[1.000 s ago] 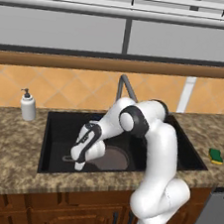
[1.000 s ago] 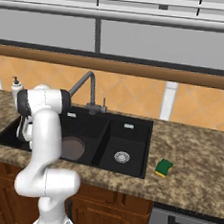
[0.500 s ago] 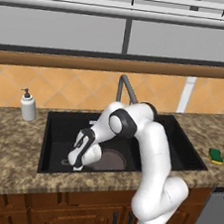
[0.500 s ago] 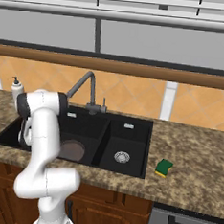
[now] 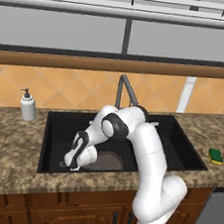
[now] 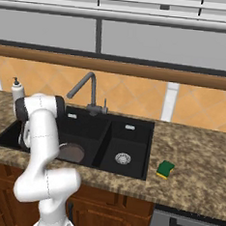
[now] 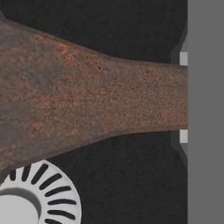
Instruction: Pick the pan and sponge and place them into the sink. Then turn on the water.
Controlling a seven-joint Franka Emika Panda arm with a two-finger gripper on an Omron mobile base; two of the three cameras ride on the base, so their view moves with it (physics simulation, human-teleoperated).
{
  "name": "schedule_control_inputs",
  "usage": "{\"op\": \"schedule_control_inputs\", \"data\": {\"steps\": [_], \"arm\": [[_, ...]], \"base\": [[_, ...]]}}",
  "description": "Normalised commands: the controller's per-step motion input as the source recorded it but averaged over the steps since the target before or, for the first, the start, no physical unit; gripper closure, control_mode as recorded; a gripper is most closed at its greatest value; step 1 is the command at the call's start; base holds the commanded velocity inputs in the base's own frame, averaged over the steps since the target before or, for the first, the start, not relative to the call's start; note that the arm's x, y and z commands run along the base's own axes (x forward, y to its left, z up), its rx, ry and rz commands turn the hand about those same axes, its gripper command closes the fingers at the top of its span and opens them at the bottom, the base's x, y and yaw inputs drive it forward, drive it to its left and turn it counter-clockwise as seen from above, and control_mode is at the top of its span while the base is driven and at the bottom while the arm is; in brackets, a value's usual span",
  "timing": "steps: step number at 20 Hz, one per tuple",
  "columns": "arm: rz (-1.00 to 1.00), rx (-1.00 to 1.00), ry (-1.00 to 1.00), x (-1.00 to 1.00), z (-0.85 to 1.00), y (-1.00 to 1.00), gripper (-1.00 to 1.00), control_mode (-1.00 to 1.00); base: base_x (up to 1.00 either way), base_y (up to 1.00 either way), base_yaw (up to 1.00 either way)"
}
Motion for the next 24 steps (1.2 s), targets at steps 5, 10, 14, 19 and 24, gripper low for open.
{"op": "schedule_control_inputs", "data": {"steps": [5, 10, 14, 19, 24], "arm": [[-0.08, 0.0, 0.0, 0.17, -0.24, 0.12, 1.0, -1.0], [-0.03, 0.0, 0.0, 0.03, -0.05, 0.01, 1.0, -1.0], [0.0, 0.0, 0.0, 0.02, 0.0, 0.0, -1.0, -1.0], [0.0, 0.02, 0.0, 0.0, 0.42, -0.01, -1.0, -1.0], [0.0, 0.0, 0.0, -0.15, 0.72, 0.0, -1.0, -1.0]], "base": [[0.0, 0.0, 0.0], [0.0, 0.0, 0.0], [0.0, 0.0, 0.0], [0.0, 0.0, 0.0], [0.0, 0.0, 0.0]]}}
